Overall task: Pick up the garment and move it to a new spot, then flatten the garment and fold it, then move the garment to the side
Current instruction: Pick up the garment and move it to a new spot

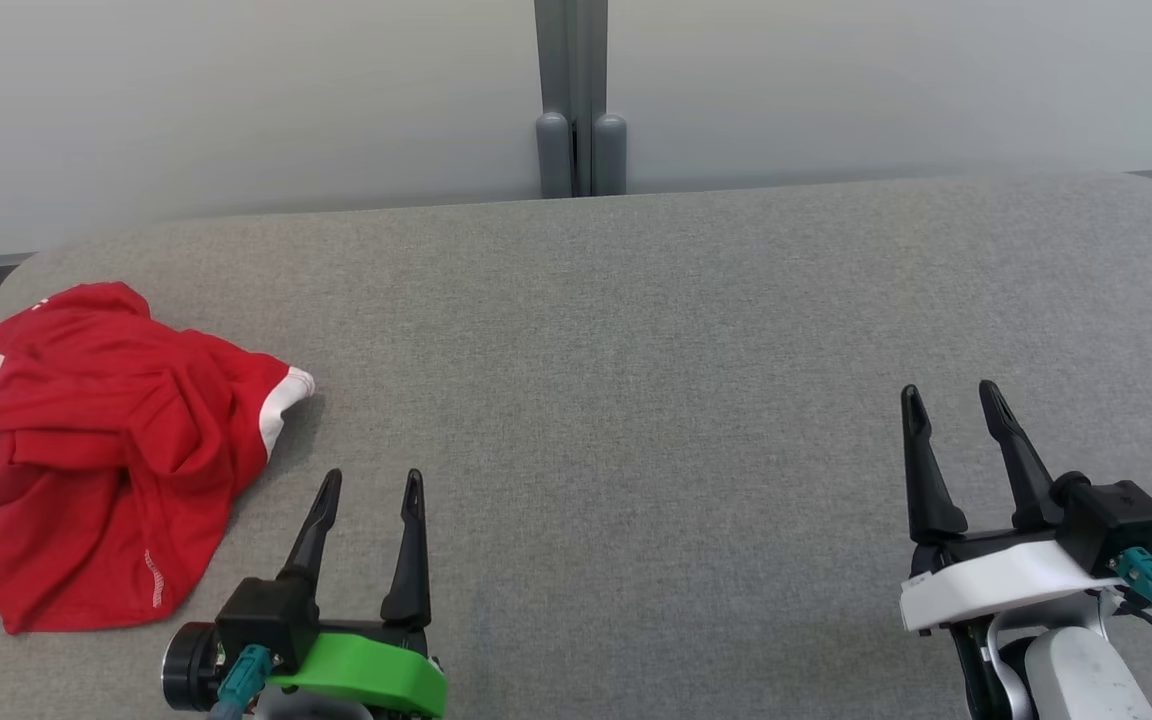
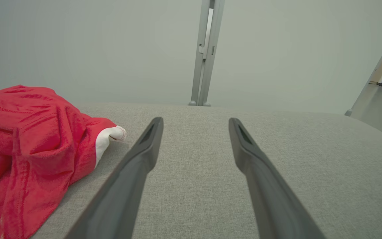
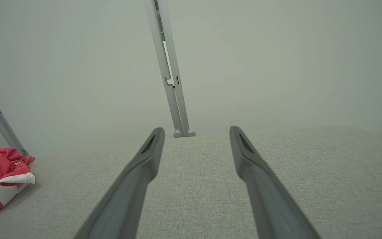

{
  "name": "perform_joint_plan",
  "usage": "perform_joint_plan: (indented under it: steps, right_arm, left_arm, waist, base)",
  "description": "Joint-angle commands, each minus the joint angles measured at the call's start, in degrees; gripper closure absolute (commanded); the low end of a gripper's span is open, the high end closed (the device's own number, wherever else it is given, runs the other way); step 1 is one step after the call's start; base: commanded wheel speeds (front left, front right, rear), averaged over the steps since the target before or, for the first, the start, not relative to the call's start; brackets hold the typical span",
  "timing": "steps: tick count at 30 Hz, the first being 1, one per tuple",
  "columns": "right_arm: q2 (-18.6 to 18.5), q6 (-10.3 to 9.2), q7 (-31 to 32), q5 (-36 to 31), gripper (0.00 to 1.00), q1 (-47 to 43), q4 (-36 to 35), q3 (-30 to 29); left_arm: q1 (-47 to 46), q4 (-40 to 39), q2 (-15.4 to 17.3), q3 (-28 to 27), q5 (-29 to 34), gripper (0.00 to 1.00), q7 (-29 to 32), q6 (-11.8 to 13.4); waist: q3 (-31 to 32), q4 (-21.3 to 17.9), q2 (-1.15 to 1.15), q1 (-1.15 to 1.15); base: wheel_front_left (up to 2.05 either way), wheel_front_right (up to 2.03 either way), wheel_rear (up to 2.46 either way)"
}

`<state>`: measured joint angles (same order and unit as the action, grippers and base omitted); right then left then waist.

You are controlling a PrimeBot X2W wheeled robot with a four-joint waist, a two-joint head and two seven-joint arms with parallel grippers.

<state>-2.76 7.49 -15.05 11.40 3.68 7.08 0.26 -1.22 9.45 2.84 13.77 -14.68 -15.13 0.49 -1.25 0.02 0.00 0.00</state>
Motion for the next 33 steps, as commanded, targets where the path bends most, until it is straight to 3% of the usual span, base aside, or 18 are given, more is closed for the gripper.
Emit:
perform_joint_plan:
  steps: [1, 10, 33]
  right_arm:
    - [-0.22, 0.00, -0.19, 0.36, 0.00, -0.12, 0.12, -0.08]
    - [-0.21, 0.00, -0.19, 0.92, 0.00, -0.92, 0.58, 1.08]
    - [-0.22, 0.00, -0.19, 1.98, 0.00, -0.99, 2.13, 5.23]
  left_arm:
    - [-0.35, 0.27, 0.10, -0.22, -0.26, 0.00, -0.04, -0.03]
    - [-0.19, 0.83, 0.10, -0.88, 0.33, 0.00, -0.04, 0.98]
    - [0.09, 0.39, 0.09, -6.45, 0.41, 0.00, -0.02, 1.56]
  waist:
    - [0.05, 0.35, 0.00, 0.00]
    - [0.29, 5.08, 0.00, 0.00]
    - [0.20, 24.80, 0.00, 0.00]
  base:
    - [0.00, 0.00, 0.00]
    - [0.00, 0.00, 0.00]
    - [0.00, 0.00, 0.00]
